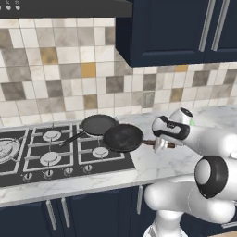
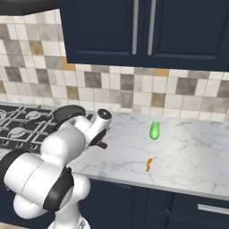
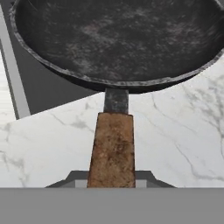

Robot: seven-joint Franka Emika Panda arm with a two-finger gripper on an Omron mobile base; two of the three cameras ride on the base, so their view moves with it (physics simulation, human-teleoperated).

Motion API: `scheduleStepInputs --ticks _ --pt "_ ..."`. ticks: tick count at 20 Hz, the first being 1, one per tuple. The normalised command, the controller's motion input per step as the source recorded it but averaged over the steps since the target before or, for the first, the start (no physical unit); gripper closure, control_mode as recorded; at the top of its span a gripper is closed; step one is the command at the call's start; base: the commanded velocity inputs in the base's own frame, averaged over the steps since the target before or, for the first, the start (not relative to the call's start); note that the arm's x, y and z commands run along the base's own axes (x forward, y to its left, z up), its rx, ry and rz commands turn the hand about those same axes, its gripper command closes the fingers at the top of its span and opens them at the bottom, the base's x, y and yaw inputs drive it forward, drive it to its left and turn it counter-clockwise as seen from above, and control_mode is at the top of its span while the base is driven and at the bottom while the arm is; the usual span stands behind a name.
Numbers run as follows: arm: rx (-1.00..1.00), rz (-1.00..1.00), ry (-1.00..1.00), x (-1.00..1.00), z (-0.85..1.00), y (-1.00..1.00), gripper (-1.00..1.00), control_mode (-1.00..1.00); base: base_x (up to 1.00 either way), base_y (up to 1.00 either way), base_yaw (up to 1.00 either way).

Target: Place both pans onto different burners. Then place the corn and the shrimp on different pans.

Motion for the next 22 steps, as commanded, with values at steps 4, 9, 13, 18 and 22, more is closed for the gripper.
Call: scheduleStepInputs --ticks 4,9,13,18,22 --pt "0.00 0.18 0.09 -0.07 -0.29 0.41 1.00 -1.00 0.00 0.00 0.00" --pt "0.00 0.15 0.09 -0.01 -0.29 0.41 1.00 -1.00 0.00 0.00 0.00" --pt "0.00 0.05 0.09 0.00 -0.21 0.41 1.00 -1.00 0.00 0.00 0.00" --pt "0.00 0.00 0.07 0.00 -0.14 0.29 1.00 -1.00 0.00 0.00 0.00" --pt "0.00 -0.01 0.02 0.01 -0.01 0.06 1.00 -1.00 0.00 0.00 0.00"
